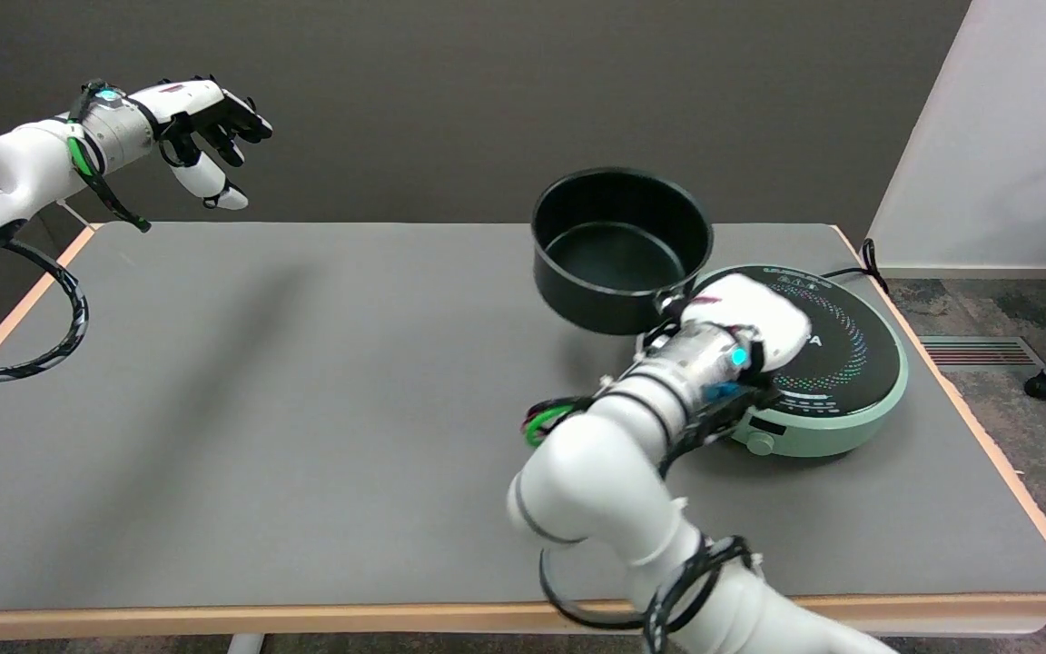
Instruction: Place the pot onto the table.
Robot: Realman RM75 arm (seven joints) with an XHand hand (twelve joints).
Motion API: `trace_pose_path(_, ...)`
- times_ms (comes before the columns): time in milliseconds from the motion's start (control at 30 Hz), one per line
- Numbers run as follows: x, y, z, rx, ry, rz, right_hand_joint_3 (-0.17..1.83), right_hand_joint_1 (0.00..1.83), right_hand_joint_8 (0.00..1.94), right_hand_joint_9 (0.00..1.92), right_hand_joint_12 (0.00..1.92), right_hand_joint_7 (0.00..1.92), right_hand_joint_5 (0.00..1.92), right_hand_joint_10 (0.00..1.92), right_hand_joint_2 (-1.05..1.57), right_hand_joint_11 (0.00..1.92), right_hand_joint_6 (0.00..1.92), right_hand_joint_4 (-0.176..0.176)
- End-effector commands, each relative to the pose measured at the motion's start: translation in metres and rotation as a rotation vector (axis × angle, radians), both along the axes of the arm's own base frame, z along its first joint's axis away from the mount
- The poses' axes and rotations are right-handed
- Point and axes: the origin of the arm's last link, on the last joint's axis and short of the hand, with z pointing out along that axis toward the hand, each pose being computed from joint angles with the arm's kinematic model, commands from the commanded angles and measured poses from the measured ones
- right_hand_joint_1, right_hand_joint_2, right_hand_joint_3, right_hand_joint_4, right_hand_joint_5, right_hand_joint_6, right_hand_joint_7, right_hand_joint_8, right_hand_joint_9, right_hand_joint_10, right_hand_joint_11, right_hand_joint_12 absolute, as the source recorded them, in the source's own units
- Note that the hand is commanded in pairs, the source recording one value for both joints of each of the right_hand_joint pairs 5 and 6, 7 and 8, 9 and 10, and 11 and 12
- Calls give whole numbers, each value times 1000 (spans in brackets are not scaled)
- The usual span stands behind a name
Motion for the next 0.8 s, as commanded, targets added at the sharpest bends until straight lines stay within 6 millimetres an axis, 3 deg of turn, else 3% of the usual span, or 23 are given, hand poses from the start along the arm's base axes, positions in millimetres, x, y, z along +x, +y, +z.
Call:
trace_pose_path(33, -37, -9, -68, 8, -51, 56, 664, 983, 1813, 1813, 1813, 1813, 1813, 1813, 1253, 1813, 1813, -74)
trace_pose_path(367, -48, -13, -79, 39, -78, 95, 667, 978, 1833, 1833, 1833, 1833, 1833, 1833, 1288, 1833, 1833, -70)
trace_pose_path(800, -81, 18, -83, 48, -109, 70, 641, 982, 1820, 1820, 1820, 1820, 1820, 1820, 1299, 1820, 1820, -73)
